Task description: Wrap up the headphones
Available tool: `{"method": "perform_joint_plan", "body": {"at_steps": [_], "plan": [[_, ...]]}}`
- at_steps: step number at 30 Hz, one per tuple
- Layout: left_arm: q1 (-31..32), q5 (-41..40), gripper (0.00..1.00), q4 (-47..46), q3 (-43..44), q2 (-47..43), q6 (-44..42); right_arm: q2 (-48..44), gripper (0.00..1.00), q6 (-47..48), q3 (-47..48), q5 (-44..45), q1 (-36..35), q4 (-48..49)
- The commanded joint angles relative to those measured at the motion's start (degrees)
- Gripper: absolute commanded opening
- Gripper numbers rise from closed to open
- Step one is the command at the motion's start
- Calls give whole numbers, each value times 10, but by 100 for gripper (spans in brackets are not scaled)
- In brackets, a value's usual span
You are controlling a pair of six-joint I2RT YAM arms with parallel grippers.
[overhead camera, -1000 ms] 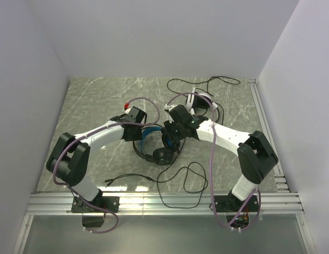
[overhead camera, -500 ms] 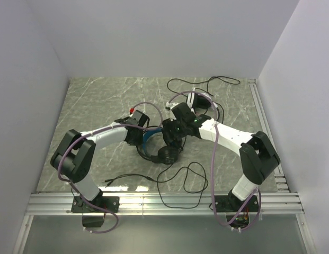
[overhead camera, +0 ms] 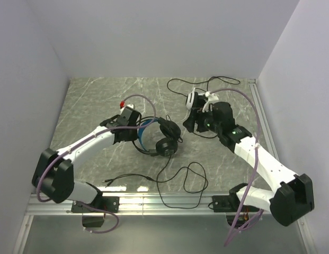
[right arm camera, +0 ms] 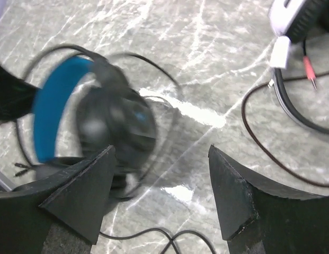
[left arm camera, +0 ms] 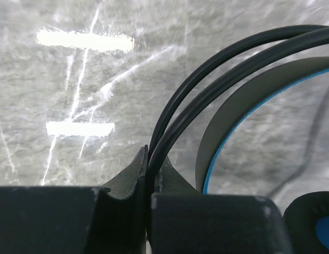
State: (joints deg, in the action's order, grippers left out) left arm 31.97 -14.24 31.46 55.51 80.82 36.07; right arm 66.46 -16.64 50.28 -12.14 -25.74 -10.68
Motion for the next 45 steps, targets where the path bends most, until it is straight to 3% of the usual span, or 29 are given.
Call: {"method": "perform_joint_plan", "body": {"at_steps": [1,9,19,26,35,42,45], "plan": [[-9,38,0,0,35,-50,11,-26,78,-21,-38,-7,16,47],[-37,128,0,46,85,-90,-15,-26,79,-29,-70,-53,28,100],[-75,183,0,118,179,-122,-42,-15,86,-94,-141,-163,26,283],[-76,223,0,127,206,-122,-40,52,88,-158,-142,-225,5,395],[-76,247,0,129,226,-118,-36,144,88,-240,-125,-238,-45,530],[-76,266,0,118,222,-118,-31,208,83,-285,-94,-219,-87,579],[-76,267,0,116,219,-121,-29,230,75,-305,-90,-221,-92,619]]}}
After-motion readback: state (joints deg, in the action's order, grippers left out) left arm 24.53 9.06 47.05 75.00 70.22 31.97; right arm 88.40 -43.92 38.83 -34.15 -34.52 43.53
